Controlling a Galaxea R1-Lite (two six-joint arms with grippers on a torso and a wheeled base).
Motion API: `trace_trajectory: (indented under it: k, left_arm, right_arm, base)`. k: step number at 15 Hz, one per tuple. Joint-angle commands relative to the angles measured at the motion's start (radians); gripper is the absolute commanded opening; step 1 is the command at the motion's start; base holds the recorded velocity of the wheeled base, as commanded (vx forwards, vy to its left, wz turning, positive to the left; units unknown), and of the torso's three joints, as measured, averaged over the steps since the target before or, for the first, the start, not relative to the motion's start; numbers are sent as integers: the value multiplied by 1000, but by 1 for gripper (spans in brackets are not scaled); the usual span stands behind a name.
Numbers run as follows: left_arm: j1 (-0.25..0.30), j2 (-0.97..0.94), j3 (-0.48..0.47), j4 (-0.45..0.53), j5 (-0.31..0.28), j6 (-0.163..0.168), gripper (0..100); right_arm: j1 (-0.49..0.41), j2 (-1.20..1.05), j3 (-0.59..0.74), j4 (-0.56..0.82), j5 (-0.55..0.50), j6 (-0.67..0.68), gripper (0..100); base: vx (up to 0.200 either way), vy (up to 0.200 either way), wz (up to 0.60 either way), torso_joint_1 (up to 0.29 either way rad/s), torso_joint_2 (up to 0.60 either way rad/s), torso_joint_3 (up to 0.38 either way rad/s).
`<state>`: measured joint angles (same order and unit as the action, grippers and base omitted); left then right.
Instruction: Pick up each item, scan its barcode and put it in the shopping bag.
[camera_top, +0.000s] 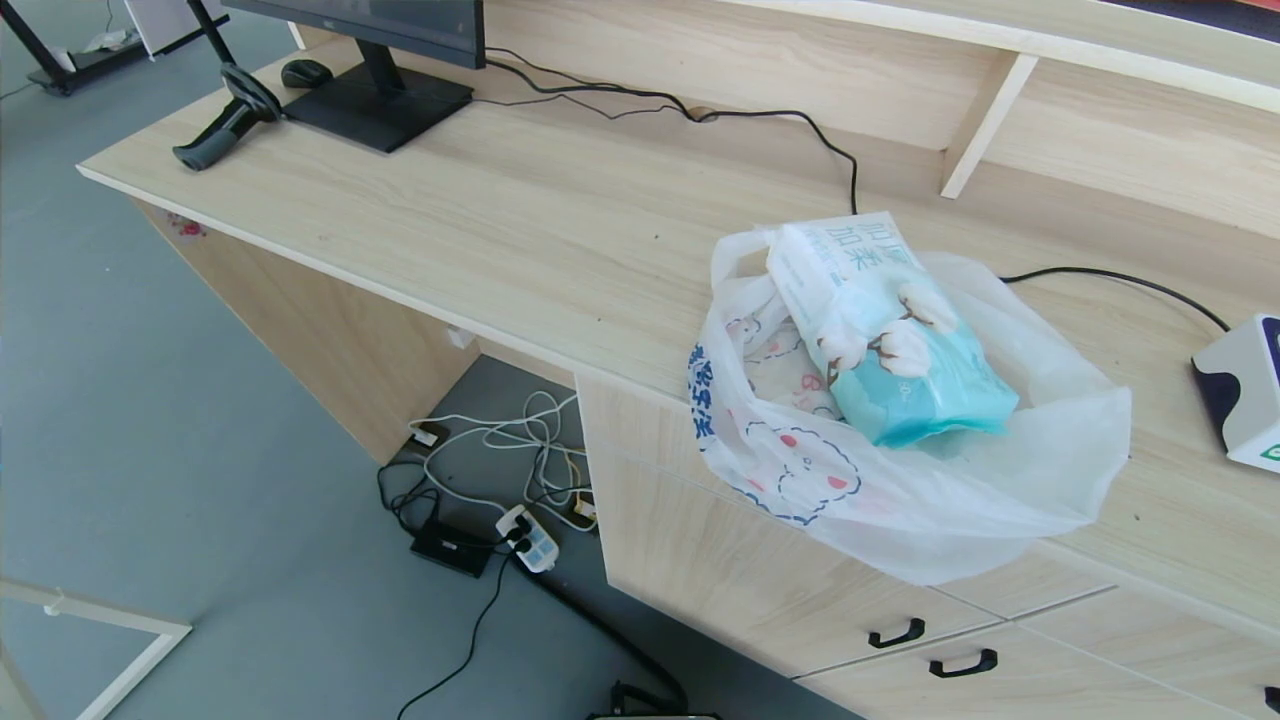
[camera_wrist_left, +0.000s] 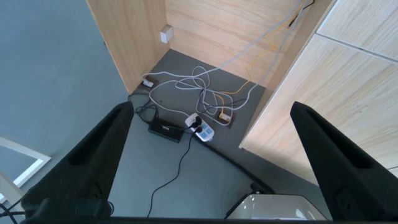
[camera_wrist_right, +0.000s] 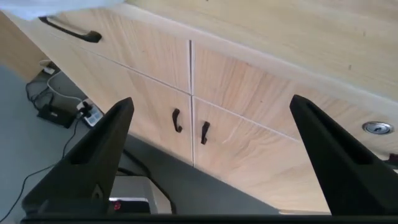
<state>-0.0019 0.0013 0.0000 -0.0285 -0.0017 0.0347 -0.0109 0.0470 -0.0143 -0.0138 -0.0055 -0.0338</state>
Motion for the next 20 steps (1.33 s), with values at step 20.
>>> trace_trajectory:
  k: [20]
  left_arm:
    - [0,0,0,2,0,-2,100]
  right_arm:
    - [-989,1464,-710,-1253,788,321,100]
  base:
    - [0,0,0,0,0,0]
